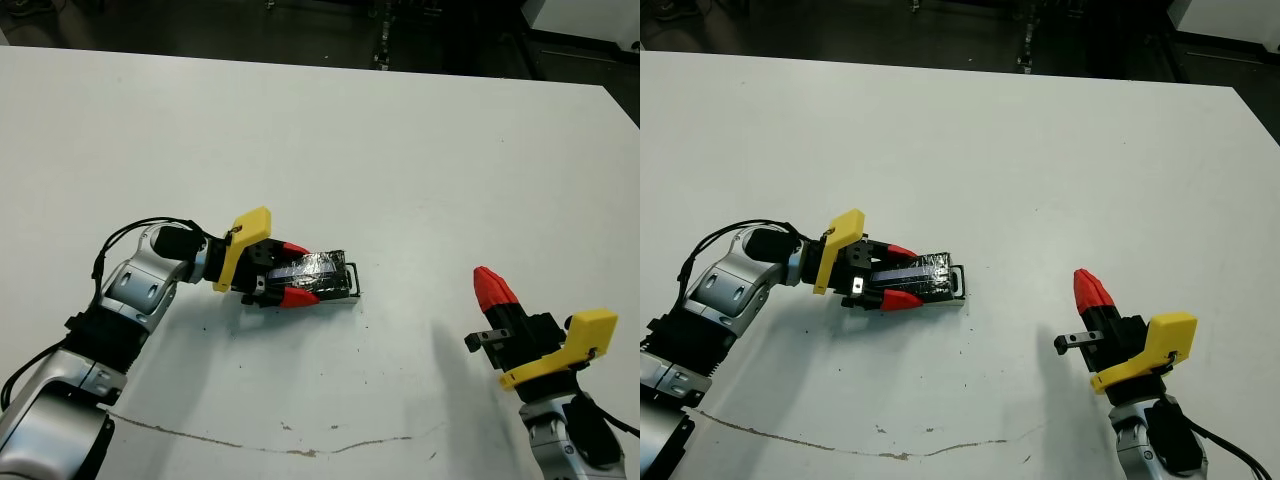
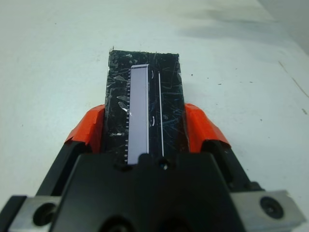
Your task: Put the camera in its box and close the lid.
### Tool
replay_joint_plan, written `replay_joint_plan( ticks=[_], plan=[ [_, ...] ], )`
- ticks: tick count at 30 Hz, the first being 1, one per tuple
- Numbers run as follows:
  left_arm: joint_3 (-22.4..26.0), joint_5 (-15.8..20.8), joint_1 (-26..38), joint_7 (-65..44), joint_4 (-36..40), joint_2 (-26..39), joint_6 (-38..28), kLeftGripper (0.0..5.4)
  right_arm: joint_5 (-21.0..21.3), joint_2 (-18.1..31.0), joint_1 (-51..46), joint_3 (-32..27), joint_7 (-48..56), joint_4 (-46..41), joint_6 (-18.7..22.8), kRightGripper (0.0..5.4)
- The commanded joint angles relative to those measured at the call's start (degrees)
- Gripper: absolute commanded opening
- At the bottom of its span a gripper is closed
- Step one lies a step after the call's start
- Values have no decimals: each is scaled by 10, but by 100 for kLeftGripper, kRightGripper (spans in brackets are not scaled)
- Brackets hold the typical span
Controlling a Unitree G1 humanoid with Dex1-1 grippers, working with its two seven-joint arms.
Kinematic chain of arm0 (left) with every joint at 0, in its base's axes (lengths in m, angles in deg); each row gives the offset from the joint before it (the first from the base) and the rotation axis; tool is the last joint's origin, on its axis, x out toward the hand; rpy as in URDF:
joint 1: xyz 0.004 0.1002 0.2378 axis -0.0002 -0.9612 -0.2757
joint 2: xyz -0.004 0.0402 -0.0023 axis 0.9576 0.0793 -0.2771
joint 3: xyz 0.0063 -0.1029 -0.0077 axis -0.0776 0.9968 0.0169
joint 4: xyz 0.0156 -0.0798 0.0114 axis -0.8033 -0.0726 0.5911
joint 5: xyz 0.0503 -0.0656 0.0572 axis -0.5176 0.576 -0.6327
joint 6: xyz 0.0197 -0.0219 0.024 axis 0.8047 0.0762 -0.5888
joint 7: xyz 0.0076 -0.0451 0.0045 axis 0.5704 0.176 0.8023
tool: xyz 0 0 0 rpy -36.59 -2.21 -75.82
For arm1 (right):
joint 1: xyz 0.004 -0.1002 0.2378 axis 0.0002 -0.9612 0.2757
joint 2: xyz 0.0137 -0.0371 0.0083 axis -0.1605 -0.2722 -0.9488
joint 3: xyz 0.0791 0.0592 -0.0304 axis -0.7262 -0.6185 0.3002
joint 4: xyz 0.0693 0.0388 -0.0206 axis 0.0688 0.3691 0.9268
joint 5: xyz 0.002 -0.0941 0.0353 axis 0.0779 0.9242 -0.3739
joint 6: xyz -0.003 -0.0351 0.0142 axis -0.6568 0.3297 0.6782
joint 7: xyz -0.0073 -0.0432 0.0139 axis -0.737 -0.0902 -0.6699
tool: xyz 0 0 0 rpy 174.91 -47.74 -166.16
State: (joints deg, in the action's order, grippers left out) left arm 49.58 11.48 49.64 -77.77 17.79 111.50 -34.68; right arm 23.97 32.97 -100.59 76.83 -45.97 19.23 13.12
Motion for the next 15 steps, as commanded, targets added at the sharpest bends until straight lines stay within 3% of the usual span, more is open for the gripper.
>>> replay_joint_plan(
  ticks=[1, 9, 15],
  plan=[
    [-47, -13, -36, -13, -14, -40, 8, 316, 4, 5, -8, -4, 1, -3, -11, 0],
    [-36, 9, -39, -11, -26, -71, 31, 316, 0, 5, -10, -4, 0, -7, -4, 0],
    [-44, 5, -26, -1, -40, -97, 38, 316, -2, 4, -8, -7, 1, -4, -10, 0]
  ],
)
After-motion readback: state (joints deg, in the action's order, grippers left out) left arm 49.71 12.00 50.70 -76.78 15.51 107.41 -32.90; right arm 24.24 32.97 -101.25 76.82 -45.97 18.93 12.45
